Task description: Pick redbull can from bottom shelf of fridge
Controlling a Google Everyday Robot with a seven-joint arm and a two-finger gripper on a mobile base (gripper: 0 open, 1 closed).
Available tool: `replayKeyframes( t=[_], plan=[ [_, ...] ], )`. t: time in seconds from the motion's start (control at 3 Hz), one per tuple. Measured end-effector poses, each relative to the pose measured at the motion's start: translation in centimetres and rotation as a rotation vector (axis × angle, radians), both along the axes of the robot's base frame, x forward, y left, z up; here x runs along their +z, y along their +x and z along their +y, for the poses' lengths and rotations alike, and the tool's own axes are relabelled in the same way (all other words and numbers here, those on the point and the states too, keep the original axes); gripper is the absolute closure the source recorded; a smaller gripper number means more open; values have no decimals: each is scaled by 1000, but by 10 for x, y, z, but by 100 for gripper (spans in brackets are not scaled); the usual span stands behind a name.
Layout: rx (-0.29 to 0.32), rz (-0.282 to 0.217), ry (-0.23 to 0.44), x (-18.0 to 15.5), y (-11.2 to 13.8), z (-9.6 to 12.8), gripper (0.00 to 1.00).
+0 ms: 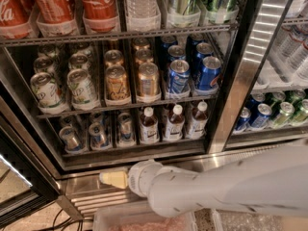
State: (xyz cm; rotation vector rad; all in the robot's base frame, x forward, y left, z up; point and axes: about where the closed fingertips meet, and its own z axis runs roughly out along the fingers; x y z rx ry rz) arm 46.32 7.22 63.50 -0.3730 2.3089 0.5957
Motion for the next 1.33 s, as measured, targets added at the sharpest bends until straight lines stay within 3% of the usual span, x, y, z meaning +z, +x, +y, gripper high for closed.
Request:
replayKeyframes(
  t=[0.33,0.67,1.0,1.33],
  plan=[
    [93,-102,-62,-11,0,55,0],
    [49,-180,-39,-9,23,95,0],
    [-61,-197,66,-7,46,111,0],
    [-161,-187,194,-10,56,111,0]
  ],
)
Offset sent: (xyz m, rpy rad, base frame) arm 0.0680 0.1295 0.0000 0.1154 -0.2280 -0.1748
